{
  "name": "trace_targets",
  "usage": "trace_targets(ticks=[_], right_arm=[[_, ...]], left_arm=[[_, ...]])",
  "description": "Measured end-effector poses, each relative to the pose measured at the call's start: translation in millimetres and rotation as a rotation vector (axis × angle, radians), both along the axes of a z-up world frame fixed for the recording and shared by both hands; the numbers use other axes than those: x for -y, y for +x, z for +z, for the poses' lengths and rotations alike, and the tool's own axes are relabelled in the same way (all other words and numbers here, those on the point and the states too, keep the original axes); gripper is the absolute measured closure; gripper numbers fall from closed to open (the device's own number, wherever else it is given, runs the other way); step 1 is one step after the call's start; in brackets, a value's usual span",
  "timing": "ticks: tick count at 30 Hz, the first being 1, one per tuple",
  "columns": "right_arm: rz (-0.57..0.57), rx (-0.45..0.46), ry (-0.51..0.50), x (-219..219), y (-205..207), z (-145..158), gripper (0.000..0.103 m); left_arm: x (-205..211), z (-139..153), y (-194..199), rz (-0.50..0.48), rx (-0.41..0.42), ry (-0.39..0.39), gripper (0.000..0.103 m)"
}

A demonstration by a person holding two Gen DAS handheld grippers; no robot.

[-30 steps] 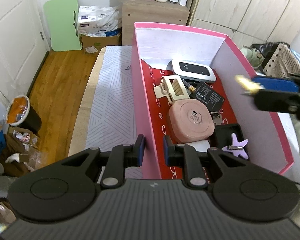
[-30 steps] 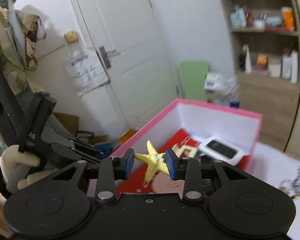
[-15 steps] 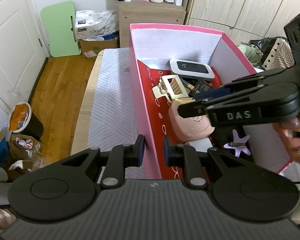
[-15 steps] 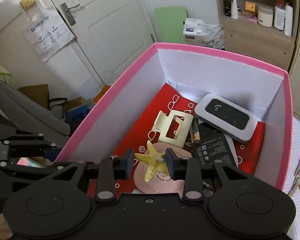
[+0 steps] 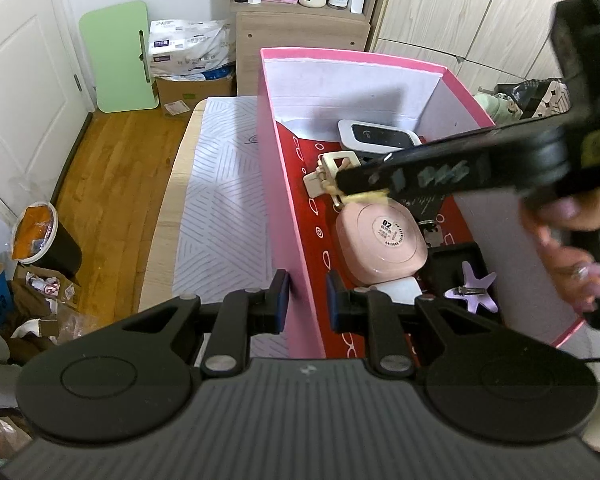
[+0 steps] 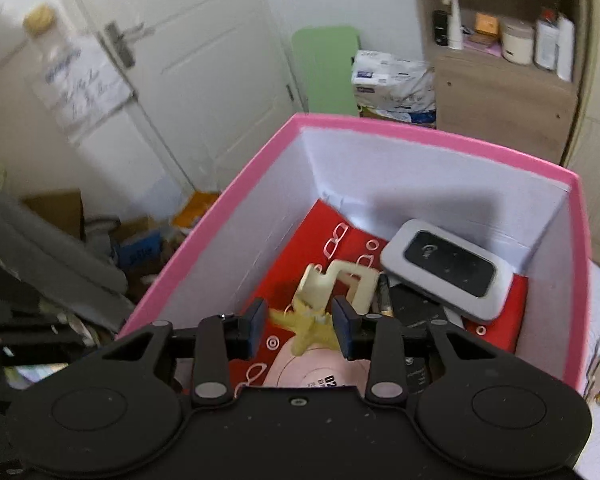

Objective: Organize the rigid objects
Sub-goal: 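Carry the yellow starfish into the pink box and release it, then move the right gripper back toward the keys and black-gold battery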

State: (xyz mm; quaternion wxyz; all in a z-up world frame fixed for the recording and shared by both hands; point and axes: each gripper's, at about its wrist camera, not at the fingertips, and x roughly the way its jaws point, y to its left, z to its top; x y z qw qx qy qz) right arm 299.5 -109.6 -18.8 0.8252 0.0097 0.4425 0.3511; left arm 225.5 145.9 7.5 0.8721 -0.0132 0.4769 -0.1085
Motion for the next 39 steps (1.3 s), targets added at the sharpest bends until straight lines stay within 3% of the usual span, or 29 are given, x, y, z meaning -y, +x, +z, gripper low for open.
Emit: trace_targets(ticks=[5,14,28,39], right_arm=[[-0.025,0.016,0.087,38,-11,21,0.058],[-0.083,0.075,0.127,106,-55,37,0.056],[-0.152,0.166,0.067,182,-100,33,0.053],[-0.196,0.223,0.032,220,-94,-3,0.049]], left_arm=[[0,-1,0,-0.003,0.002,-0.005,0.086],[2,-1,-1,0.000,0.005,0.010,0.086],[15,1,0,0.033,-0.009,0.079,0.086],[24,2,2,0.064,-0.023,0.127,0.086]])
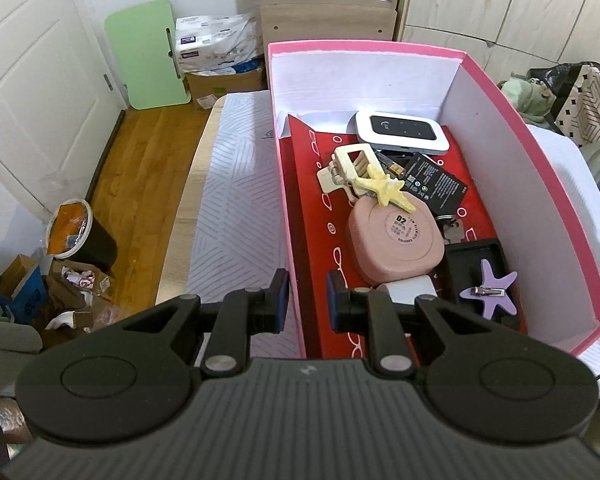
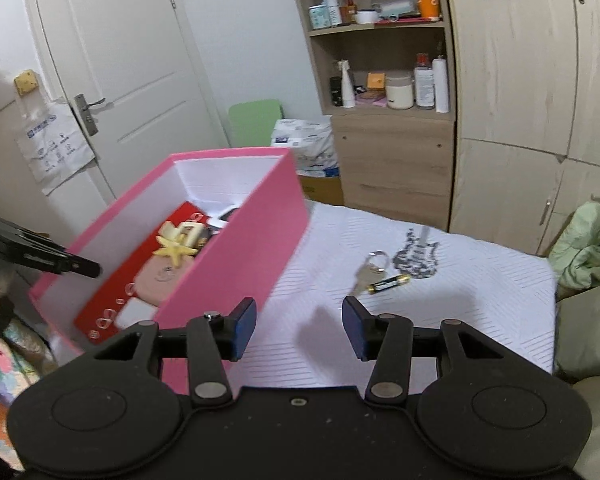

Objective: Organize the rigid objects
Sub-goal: 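Move the right gripper back toward the keys and black-gold battery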

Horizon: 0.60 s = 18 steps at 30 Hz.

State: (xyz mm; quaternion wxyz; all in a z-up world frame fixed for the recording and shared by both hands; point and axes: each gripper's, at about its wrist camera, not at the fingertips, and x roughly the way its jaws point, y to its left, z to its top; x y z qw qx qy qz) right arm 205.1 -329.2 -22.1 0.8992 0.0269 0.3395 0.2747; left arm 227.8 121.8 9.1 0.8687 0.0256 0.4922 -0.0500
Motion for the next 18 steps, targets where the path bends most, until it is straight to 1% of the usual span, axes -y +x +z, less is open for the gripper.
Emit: trace_targets(ticks=[4,9,13,18], right_arm=[[-0.009,0.047,-0.029,3,4,-7,0.043],[-0.017,0.145,-0.066,6,8,-14,0.041],[-0.018,0.186,-0.066,9,15,-19,0.038],[-0.016,0.245,-0.096,11,27,-25,0.036]], left_arm=[[0,0,0,0.010,-0.002,-0.001,0.086],[1,-2,-2,0.016,-0.001,0.001,0.086],[1,-3,-2,0.019,-0.004,-0.001,0.086],[-1,-4,-3,0.027,0.000,-0.010,0.086]])
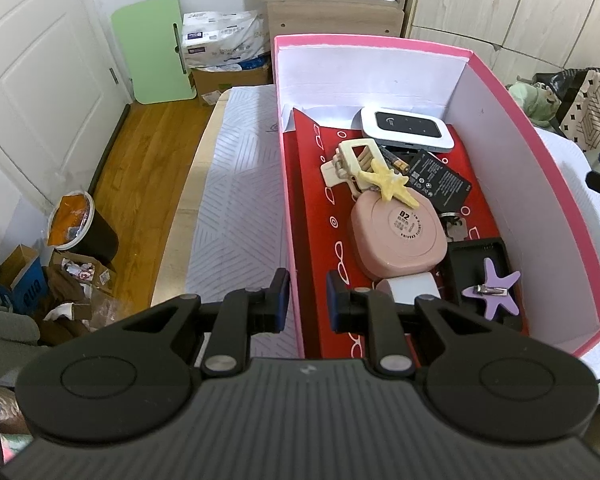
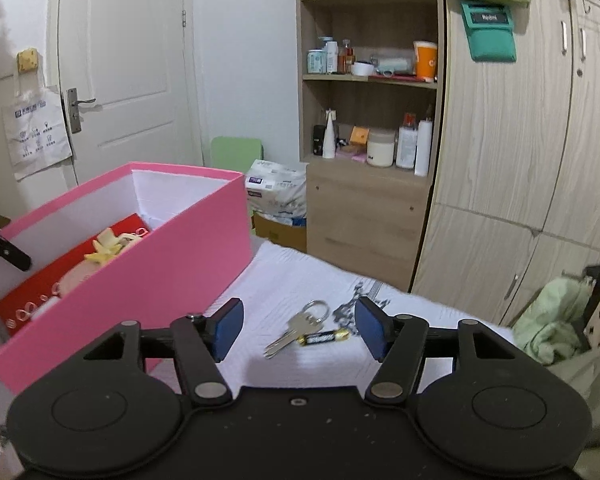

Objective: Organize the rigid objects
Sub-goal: 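Move the right gripper back toward the keys and black-gold battery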

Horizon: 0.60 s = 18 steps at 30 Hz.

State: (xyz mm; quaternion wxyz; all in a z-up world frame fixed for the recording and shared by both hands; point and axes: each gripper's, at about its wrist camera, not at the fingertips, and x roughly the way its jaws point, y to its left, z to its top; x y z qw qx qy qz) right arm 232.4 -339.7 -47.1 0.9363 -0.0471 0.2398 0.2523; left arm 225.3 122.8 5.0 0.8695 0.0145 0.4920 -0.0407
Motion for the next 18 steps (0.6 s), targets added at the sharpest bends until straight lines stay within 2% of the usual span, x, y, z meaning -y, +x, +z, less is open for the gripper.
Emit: trace_targets(ticks=[4,11,14,16,18], right_arm=[[0.019,0.016,-0.011,3,14,-8,0.028],[0.058,-0.073,-0.034,-4,43,-32,0.028],[0.124,-0.080,-0.112,-17,54,-44,0.024],[0.130,-0.072,-0.169,-20,62,-50,0.024],[0.115,-0.066,-0.165,-18,70,-53,0.024]], left_arm=[[-3,0,-1,0.010,0.004,-0.008,0.088],[-8,-5,-3,0.025,-0.009,-0.031,0.092],[-10,-6,-5,0.028,-0.016,-0.040,0.092],[-11,-5,-6,0.029,-0.018,-0.047,0.092],[-11,-4,-7,0.028,-0.019,-0.049,0.092]])
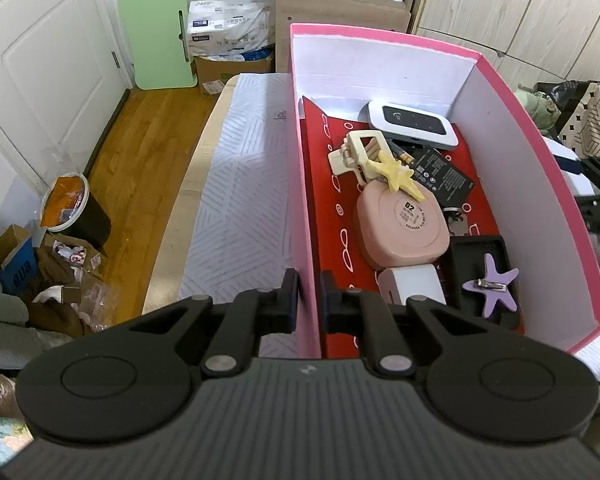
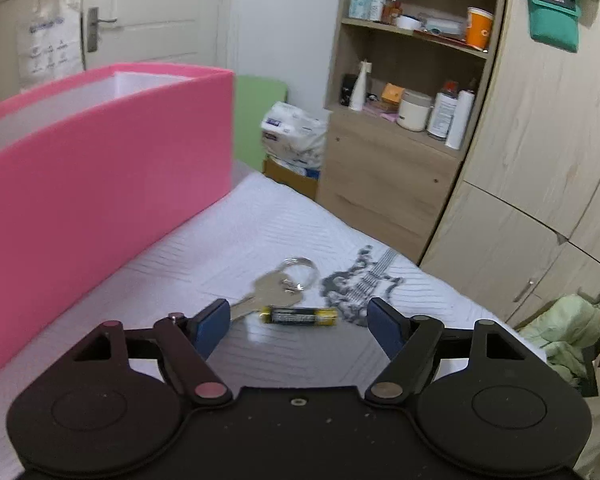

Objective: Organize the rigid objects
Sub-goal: 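Move the right gripper back toward the keys and black-gold battery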

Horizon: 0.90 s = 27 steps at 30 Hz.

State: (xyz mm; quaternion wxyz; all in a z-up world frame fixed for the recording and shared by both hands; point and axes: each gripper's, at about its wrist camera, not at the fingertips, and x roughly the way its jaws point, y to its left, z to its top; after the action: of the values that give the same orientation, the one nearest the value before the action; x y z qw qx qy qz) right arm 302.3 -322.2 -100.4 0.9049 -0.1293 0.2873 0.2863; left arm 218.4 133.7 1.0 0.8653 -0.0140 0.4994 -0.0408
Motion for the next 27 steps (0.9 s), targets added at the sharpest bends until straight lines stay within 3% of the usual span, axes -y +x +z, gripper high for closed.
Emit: trace_targets(ticks=[3,6,7,8,9,19,27], right_arm=[[-0.020,-0.068,0.084,10,12,-2,0.026],[-0.008,-0.110,0.162,15,16,-5,0.034],[-0.007,-0.106,0.169,15,16,-7,0.040],[-0.009,-0.101,0.171,15,15,-7,0.053],[-0.009,-0.113,0.187,17,14,-6,0.055],[-0.071,-0.153,0.266,25,10,-4,0.056],[-0.061,-0.118,0.332,29,-21,22,0.056]], left_arm=[[0,0,0,0.000,0.000,-0.001,0.092],[0,0,0,0.000,-0.001,-0.002,0.092],[0,0,0,0.000,-0.001,-0.002,0.092],[-1,1,-1,0.000,-0.002,-0.003,0.092],[-1,1,-1,0.001,-0.002,-0.002,0.092],[-2,1,-1,0.012,0.000,-0.008,0.092],[2,-1,-6,0.002,0.031,0.020,0.096]])
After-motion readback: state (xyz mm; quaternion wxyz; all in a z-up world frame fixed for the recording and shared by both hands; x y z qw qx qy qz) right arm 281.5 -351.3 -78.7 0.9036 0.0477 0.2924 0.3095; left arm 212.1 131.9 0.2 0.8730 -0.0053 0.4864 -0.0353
